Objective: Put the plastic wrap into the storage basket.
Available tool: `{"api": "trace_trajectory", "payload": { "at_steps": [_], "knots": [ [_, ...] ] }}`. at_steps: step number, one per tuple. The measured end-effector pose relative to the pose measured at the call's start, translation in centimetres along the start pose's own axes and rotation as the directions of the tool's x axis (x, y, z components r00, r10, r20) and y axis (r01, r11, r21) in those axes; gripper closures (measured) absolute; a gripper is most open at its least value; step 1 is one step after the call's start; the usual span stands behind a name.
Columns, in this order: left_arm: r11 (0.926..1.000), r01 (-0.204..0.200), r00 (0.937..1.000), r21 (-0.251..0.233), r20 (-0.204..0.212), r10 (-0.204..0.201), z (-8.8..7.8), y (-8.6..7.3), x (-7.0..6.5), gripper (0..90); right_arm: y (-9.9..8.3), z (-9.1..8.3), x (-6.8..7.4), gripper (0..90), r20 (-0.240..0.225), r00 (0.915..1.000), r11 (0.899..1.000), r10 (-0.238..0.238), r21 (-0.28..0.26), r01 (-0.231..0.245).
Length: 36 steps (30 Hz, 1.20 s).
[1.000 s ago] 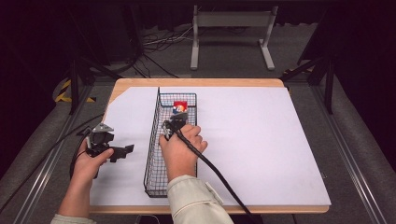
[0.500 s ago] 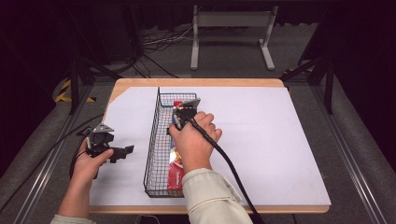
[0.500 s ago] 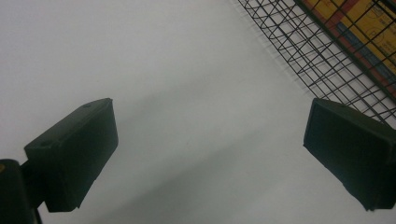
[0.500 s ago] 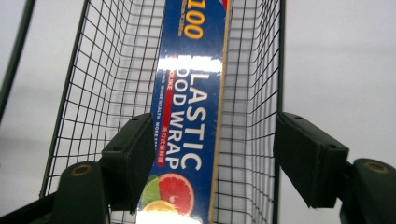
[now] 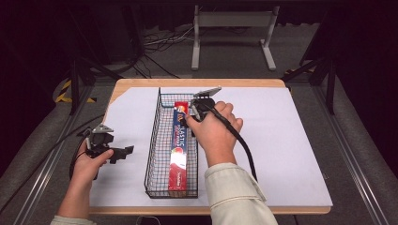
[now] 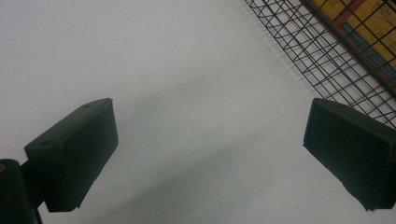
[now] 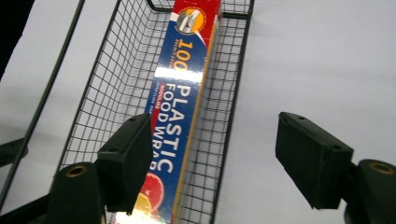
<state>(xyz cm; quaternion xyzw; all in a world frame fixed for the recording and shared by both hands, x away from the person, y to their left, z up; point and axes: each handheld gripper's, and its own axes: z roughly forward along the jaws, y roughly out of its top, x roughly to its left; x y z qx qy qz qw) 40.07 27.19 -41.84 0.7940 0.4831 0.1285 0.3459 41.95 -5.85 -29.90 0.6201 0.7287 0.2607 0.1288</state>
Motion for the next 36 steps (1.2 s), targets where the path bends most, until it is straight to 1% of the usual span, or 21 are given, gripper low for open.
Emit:
{"api": "trace_trajectory", "payload": {
  "at_steps": [1,2,5,8,10,14,15,17,19,21,23,24,25,26,28,30,31,32,34,36],
  "knots": [
    [1.0000,0.000,1.0000,0.000,0.000,0.000,0.0,0.0,0.0,3.7,0.0,-0.2,-0.4,28.3,-0.005,0.9999,1.000,-0.015,-0.001,0.015],
    [1.0000,0.000,1.0000,0.000,0.001,0.000,0.0,0.0,0.0,3.7,0.0,-0.3,-0.6,28.2,-0.005,0.9998,1.000,-0.020,-0.006,0.020],
    [1.0000,-0.001,1.0000,0.004,0.001,0.001,0.1,0.0,0.1,3.7,0.1,-0.8,-1.9,27.7,-0.024,0.9995,0.999,-0.021,-0.025,0.021],
    [1.0000,0.002,1.0000,0.008,0.001,-0.002,0.2,-0.1,0.2,3.7,0.1,-1.2,-3.1,27.6,-0.013,0.9998,0.999,-0.017,-0.050,0.016],
    [1.0000,0.006,1.0000,0.008,-0.002,-0.006,0.3,-0.2,0.3,3.7,0.1,-1.2,-4.1,27.6,-0.019,0.9997,0.998,-0.017,-0.059,0.016],
    [0.9999,0.006,1.0000,0.011,-0.003,-0.006,0.2,-0.3,0.4,3.7,0.1,-1.5,-5.9,26.4,-0.008,0.9974,0.994,-0.072,-0.086,0.071],
    [0.9999,0.006,1.0000,0.011,-0.003,-0.006,0.2,-0.3,0.4,3.7,0.1,-1.5,-5.9,26.4,-0.008,0.9974,0.994,-0.072,-0.086,0.071],
    [0.9999,0.006,1.0000,0.011,-0.003,-0.006,0.2,-0.4,0.5,3.7,0.0,-1.7,-6.8,25.3,-0.002,0.9970,0.992,-0.077,-0.096,0.077],
    [0.9999,0.004,1.0000,0.015,-0.001,-0.004,0.2,-0.5,0.6,3.7,-0.1,-1.7,-7.8,23.6,0.006,0.9946,0.989,-0.104,-0.109,0.104],
    [0.9998,0.009,0.9999,0.019,-0.008,-0.009,0.1,-0.7,0.8,3.6,-0.3,-1.8,-8.6,23.4,0.018,0.9932,0.986,-0.115,-0.121,0.116],
    [0.9996,0.019,0.9997,0.021,-0.013,-0.019,0.1,-1.0,1.0,3.7,-0.6,-1.8,-9.5,22.9,0.001,0.9900,0.981,-0.141,-0.131,0.140],
    [0.9994,0.023,0.9997,0.026,-0.010,-0.022,0.1,-1.1,1.1,3.7,-0.8,-1.7,-10.0,22.1,-0.007,0.9867,0.977,-0.163,-0.137,0.160],
    [0.9995,0.020,0.9997,0.026,-0.018,-0.019,0.1,-1.3,1.1,3.5,-0.9,-1.7,-10.4,21.9,-0.012,0.9850,0.975,-0.172,-0.144,0.169],
    [0.9994,0.021,0.9997,0.026,-0.015,-0.020,0.1,-1.4,1.2,3.6,-1.1,-1.7,-10.8,21.9,-0.014,0.9822,0.972,-0.187,-0.148,0.183],
    [0.9995,0.026,0.9996,0.020,-0.012,-0.026,0.0,-1.7,1.4,3.6,-1.5,-1.7,-11.6,21.8,-0.040,0.9759,0.963,-0.215,-0.174,0.205],
    [0.9995,0.029,0.9996,0.013,-0.002,-0.029,-0.1,-1.9,1.4,3.5,-1.7,-1.8,-12.3,21.7,-0.039,0.9765,0.960,-0.212,-0.195,0.200],
    [0.9994,0.030,0.9995,0.013,-0.005,-0.030,-0.2,-2.0,1.5,3.5,-1.9,-1.8,-12.7,21.6,-0.029,0.9734,0.954,-0.227,-0.210,0.216],
    [0.9994,0.032,0.9995,0.010,-0.002,-0.032,-0.2,-2.1,1.5,3.5,-2.1,-1.8,-12.9,21.1,-0.032,0.9712,0.950,-0.236,-0.217,0.224],
    [0.9994,0.034,0.9994,0.009,-0.002,-0.034,-0.3,-2.3,1.5,3.5,-2.4,-1.7,-13.4,20.8,-0.044,0.9669,0.945,-0.251,-0.228,0.235],
    [0.9993,0.032,0.9995,0.017,-0.006,-0.032,-0.4,-2.5,1.7,3.4,-2.8,-1.6,-13.9,20.2,-0.057,0.9597,0.938,-0.275,-0.237,0.255]
  ]
}}
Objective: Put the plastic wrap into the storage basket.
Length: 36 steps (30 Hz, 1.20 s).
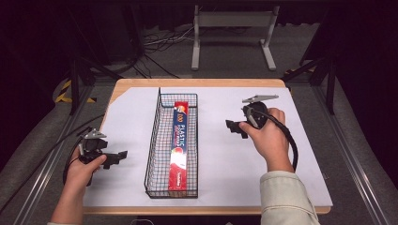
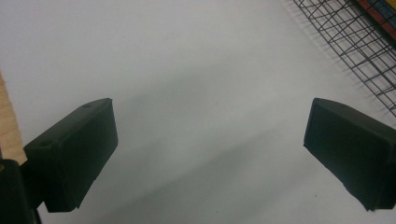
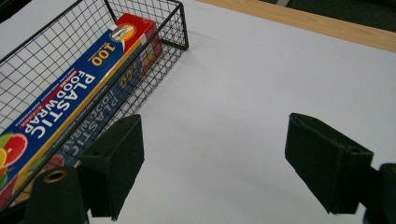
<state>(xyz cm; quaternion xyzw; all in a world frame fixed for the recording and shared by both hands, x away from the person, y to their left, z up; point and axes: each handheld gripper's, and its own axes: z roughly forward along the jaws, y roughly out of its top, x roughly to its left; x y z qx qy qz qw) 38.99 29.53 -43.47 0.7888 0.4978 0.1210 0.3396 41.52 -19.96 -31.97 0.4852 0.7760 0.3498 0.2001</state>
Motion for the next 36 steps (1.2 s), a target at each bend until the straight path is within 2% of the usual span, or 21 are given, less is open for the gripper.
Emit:
{"api": "trace_trajectory", "payload": {
  "at_steps": [3,4,7,16,19,23,28,31,33,36],
  "knots": [
    [1.0000,0.004,1.0000,0.000,-0.001,-0.004,-0.2,-0.2,0.0,3.3,-0.8,0.0,-0.6,19.7,-0.018,0.9993,0.999,-0.034,-0.017,0.033],
    [1.0000,-0.007,1.0000,-0.006,-0.003,0.007,-0.3,-0.2,0.0,3.3,-1.1,-0.1,-0.9,19.3,-0.022,0.9989,0.999,-0.041,-0.021,0.041],
    [0.9999,-0.006,1.0000,-0.010,0.003,0.006,-0.4,-0.4,0.1,3.3,-2.0,-0.2,-1.5,19.3,-0.040,0.9981,0.998,-0.047,-0.038,0.046],
    [0.9999,-0.001,0.9991,-0.012,0.041,0.002,0.1,-1.1,0.6,3.6,-4.4,-0.3,-3.3,18.2,-0.047,0.9959,0.995,-0.078,-0.062,0.075],
    [0.9996,-0.023,0.9986,-0.017,0.048,0.024,0.0,-1.1,0.5,3.5,-5.2,-0.2,-3.8,17.2,-0.043,0.9926,0.992,-0.114,-0.061,0.111],
    [0.9986,-0.047,0.9968,-0.025,0.064,0.049,-0.1,-1.1,0.4,3.5,-6.2,0.1,-4.3,16.7,-0.052,0.9924,0.991,-0.111,-0.074,0.107],
    [0.9978,-0.058,0.9956,-0.032,0.071,0.060,-0.2,-1.2,0.4,3.2,-7.4,0.3,-5.0,16.6,-0.053,0.9936,0.993,-0.100,-0.072,0.096],
    [0.9974,-0.064,0.9936,-0.032,0.091,0.067,-0.2,-1.3,0.2,3.0,-8.2,0.3,-5.5,16.6,-0.057,0.9935,0.992,-0.098,-0.082,0.093],
    [0.9965,-0.079,0.9927,-0.027,0.090,0.081,-0.1,-1.4,0.2,3.1,-8.6,0.4,-5.6,16.6,-0.062,0.9932,0.992,-0.099,-0.083,0.094],
    [0.9960,-0.087,0.9915,-0.024,0.096,0.088,0.0,-1.6,0.2,3.6,-9.2,0.6,-5.9,16.4,-0.071,0.9921,0.993,-0.104,-0.069,0.099]
  ]
}}
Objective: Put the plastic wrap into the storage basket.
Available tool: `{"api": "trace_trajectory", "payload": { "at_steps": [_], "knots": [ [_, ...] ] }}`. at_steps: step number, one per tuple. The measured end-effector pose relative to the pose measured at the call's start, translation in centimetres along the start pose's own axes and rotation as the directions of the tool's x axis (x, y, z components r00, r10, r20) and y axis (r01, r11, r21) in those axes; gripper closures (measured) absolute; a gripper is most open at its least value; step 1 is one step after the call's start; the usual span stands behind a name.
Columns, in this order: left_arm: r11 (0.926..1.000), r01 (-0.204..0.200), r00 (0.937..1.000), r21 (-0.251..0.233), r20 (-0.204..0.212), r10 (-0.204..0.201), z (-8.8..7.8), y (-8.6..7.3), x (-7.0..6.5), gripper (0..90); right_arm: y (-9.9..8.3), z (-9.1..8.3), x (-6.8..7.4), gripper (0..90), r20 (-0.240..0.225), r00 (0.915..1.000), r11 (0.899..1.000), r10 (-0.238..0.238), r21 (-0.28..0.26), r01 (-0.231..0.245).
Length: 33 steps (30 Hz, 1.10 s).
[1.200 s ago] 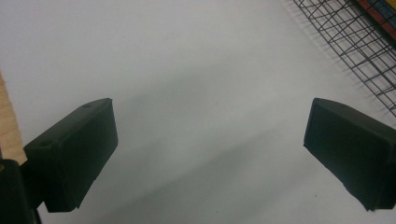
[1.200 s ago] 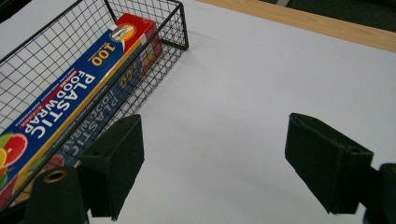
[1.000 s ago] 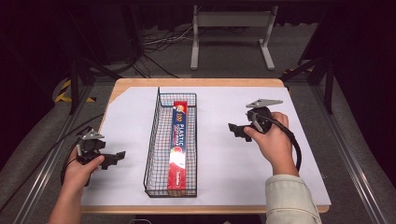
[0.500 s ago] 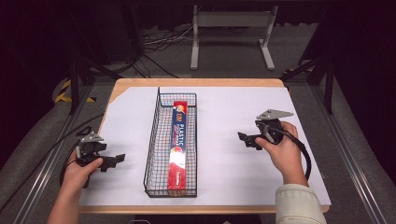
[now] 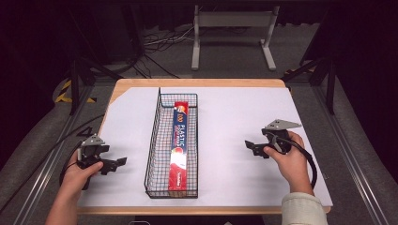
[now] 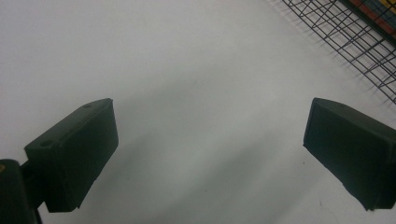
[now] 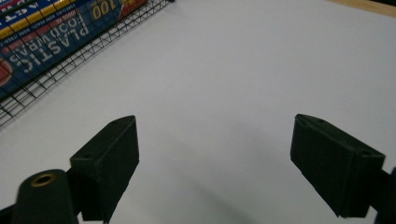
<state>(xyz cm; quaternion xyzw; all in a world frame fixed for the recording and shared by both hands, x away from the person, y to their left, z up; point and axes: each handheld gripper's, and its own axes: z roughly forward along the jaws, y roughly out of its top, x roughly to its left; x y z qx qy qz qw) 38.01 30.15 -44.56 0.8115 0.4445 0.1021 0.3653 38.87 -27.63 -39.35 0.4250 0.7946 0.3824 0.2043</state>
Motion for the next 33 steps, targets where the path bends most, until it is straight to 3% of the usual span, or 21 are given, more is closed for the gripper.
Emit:
{"api": "trace_trajectory", "payload": {
  "at_steps": [8,13,18,21,23,26,33],
  "knots": [
    [0.9999,-0.005,0.9999,-0.011,0.013,0.005,0.2,-0.2,0.0,3.4,-1.8,0.4,-0.2,16.4,-0.023,0.9997,1.000,0.006,-0.003,-0.006],
    [1.0000,0.001,0.9997,0.001,0.023,-0.001,0.4,-0.3,0.1,3.2,-3.0,0.7,-0.3,16.3,-0.038,0.9991,0.999,0.020,-0.034,-0.021],
    [0.9999,-0.008,0.9998,-0.006,0.018,0.009,0.4,-0.3,0.1,3.0,-4.0,1.0,-0.4,16.3,-0.033,0.9993,1.000,0.015,-0.007,-0.015],
    [1.0000,-0.002,0.9999,-0.004,0.016,0.002,0.5,-0.4,0.2,2.9,-4.2,1.0,-0.5,16.4,-0.034,0.9994,1.000,0.003,0.001,-0.003],
    [0.9991,0.030,0.9996,0.029,-0.006,-0.029,0.6,-0.4,0.4,3.0,-4.4,1.0,-0.6,16.3,-0.031,0.9995,1.000,0.002,0.003,-0.002],
    [0.9982,0.057,0.9983,0.014,0.002,-0.057,0.6,-0.5,0.7,3.0,-4.7,1.1,-0.7,16.3,-0.016,0.9998,1.000,0.012,0.009,-0.012],
    [0.9992,0.023,0.9996,-0.031,-0.016,-0.023,0.3,-0.5,0.6,2.9,-5.2,1.7,-0.6,16.3,0.000,1.0000,1.000,-0.001,0.007,0.001]
  ]
}}
